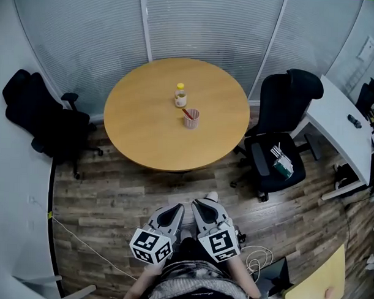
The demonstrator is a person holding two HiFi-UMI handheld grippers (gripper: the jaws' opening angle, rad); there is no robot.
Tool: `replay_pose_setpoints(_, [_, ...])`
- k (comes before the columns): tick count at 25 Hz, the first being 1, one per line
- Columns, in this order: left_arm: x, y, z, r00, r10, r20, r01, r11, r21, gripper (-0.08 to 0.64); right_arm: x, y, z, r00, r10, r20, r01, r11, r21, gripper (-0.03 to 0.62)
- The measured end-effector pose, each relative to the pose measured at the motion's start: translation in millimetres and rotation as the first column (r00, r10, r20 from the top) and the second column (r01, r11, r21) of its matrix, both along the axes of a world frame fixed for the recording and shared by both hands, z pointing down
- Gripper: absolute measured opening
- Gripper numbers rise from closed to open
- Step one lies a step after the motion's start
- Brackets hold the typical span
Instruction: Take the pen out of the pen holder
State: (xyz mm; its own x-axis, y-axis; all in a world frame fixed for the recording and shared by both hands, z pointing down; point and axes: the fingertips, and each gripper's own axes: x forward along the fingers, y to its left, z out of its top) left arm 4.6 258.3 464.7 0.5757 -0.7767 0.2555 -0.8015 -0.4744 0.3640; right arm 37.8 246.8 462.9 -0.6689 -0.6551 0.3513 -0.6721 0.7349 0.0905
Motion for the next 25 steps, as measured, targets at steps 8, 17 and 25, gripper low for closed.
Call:
replay_pose_setpoints(8, [-9.0,-40.4,0.2,0.999,-0.046,-0.013,0.046,0.999,-0.001,0.005,-9.5,-42.2,-1.2,0.999,-0.044,-0.005,0.044,0.999,0.005,0.028])
replay_pose_setpoints(17, [-3.5,-125.9,-6.6,0.999,-0.037,-0.008,0.037,0.999,0.009,0.005,-9.7,-125.4,-10.8,0.998,-0.063,0.014,0.063,0.998,0.018,0.028])
replay_pose_setpoints(25, [10.0,-195.9,-13.7,0.999,-0.046,0.012,0.046,0.999,0.012,0.005,2.0,-194.5,-16.4,0.996,-0.075,0.038,0.074,0.997,0.021,0.028])
